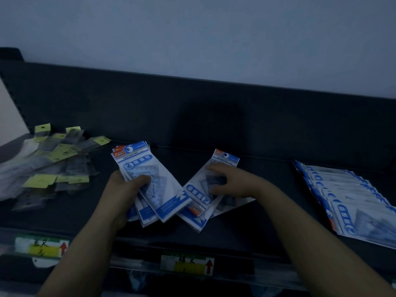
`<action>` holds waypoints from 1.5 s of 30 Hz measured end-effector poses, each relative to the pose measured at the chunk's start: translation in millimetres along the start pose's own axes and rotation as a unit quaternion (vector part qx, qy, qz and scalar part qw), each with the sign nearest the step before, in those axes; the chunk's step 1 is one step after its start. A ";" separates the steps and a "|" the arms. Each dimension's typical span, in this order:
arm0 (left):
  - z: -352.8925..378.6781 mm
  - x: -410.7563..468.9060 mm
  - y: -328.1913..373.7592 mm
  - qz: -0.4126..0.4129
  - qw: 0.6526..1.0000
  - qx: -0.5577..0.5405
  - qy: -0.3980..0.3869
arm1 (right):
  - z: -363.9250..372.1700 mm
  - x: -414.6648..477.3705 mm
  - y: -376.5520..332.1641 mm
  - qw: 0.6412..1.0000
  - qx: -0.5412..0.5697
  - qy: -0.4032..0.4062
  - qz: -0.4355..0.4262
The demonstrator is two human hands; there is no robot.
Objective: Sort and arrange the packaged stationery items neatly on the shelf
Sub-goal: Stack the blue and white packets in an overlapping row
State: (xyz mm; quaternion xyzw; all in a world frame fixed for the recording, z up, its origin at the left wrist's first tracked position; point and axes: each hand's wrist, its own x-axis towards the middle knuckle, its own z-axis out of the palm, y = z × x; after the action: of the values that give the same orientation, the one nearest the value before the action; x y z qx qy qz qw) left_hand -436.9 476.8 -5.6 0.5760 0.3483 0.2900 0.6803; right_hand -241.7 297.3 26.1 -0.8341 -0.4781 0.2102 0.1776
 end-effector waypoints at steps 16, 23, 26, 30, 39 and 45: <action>-5.5 -4.5 -2.5 0.007 1.000 -0.008 -0.011 | -6.2 9.4 8.8 0.992 0.040 0.118 0.031; 14.8 -2.0 -13.4 0.009 0.999 0.012 -0.030 | -8.7 1.1 -17.4 0.882 0.388 0.261 0.060; 28.0 -4.8 -15.8 0.024 0.998 0.007 -0.062 | 9.9 4.5 -34.8 0.897 0.391 0.198 0.050; 31.8 -8.3 -17.8 0.059 0.992 0.042 -0.102 | 31.6 9.1 -37.8 0.919 0.348 0.179 0.046; 10.6 3.3 -13.6 0.034 0.999 -0.018 0.002 | 20.7 1.7 17.4 0.995 -0.033 0.061 0.066; 0.0 5.9 -14.2 0.024 0.999 -0.029 0.013 | 16.8 8.2 4.3 0.994 -0.013 0.107 -0.022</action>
State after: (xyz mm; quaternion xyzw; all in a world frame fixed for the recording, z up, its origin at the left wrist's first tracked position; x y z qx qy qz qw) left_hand -433.5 479.2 -20.4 0.5603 0.3345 0.3236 0.6851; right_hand -243.6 304.0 8.2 -0.8432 -0.4774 0.1094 0.2217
